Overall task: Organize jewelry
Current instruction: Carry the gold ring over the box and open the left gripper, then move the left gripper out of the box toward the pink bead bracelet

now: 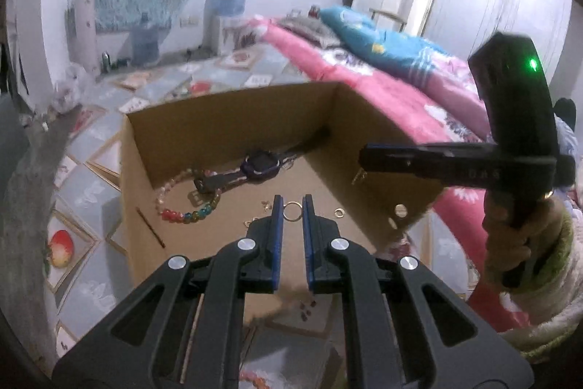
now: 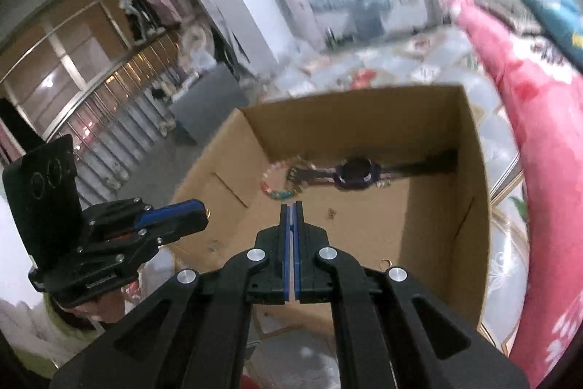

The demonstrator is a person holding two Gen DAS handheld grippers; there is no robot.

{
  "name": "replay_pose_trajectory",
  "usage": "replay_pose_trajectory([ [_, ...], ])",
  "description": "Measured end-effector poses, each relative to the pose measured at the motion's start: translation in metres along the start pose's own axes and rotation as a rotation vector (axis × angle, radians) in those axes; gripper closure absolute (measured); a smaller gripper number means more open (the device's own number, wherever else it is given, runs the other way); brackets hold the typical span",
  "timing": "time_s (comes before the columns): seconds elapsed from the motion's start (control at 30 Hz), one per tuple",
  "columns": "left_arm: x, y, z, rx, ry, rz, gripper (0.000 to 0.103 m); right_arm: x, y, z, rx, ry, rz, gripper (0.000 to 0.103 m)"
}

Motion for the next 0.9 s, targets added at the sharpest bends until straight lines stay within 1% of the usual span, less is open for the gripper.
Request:
replay_pose_trajectory([
  [0.03, -0.002, 0.01, -0.004, 0.001, -0.016, -0.027, 0.094, -0.003, 0.007, 0.003, 0.002, 0.005, -0.028, 0.101],
  [0.1, -0.002, 0.025, -0.01, 0.009, -0.043, -0.071, 0.093, -0.007, 0.014, 0.008, 0.016, 0.017, -0.053, 0.099],
  [0.13, -0.002, 0.031, -0.013, 0.001, -0.057, -0.086, 0.093, -0.009, 0.018, 0.009, 0.023, 0.012, -0.065, 0.099],
  [0.17, -0.002, 0.036, -0.015, -0.002, -0.066, -0.097, 0.09, -0.011, 0.019, 0.01, 0.032, 0.006, -0.068, 0.099],
  [0.23, -0.001, 0.042, -0.018, 0.001, -0.087, -0.106, 0.084, -0.013, 0.019, 0.016, 0.04, 0.01, -0.064, 0.095],
  [0.27, -0.001, 0.042, -0.018, 0.003, -0.092, -0.105, 0.081, -0.015, 0.016, 0.019, 0.04, 0.014, -0.057, 0.088],
  [0.3, -0.001, 0.042, -0.018, 0.003, -0.095, -0.102, 0.078, -0.016, 0.014, 0.021, 0.041, 0.017, -0.048, 0.084],
  [0.33, 0.0, 0.042, -0.018, 0.0, -0.095, -0.098, 0.077, -0.016, 0.01, 0.022, 0.042, 0.019, -0.038, 0.083],
  [0.4, 0.0, 0.041, -0.019, -0.006, -0.096, -0.092, 0.072, -0.018, 0.001, 0.026, 0.042, 0.026, -0.014, 0.081],
  [0.53, 0.0, 0.033, -0.019, -0.018, -0.102, -0.075, 0.067, -0.017, -0.025, 0.027, 0.036, 0.029, 0.051, 0.079],
  [0.6, 0.001, 0.026, -0.018, -0.023, -0.103, -0.057, 0.064, -0.015, -0.038, 0.025, 0.034, 0.022, 0.082, 0.075],
  [0.77, 0.005, -0.004, -0.012, -0.04, -0.097, 0.013, 0.058, 0.001, -0.08, 0.014, 0.025, -0.013, 0.184, 0.071],
  [0.83, 0.008, -0.018, -0.011, -0.043, -0.095, 0.042, 0.055, 0.011, -0.097, 0.01, 0.029, -0.032, 0.221, 0.068],
  [0.9, 0.013, -0.034, -0.011, -0.047, -0.096, 0.073, 0.051, 0.023, -0.115, 0.004, 0.037, -0.055, 0.259, 0.061],
])
Point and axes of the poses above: each gripper's, at about its wrist camera, not at the fingertips, and y roughly the way its jaws point, z to its right, x to its underside, the point moved 2 cm from there along y, roughly the way its jaws point, and after that the axes turned 2 degrees about -y, right-handed, at the moved point
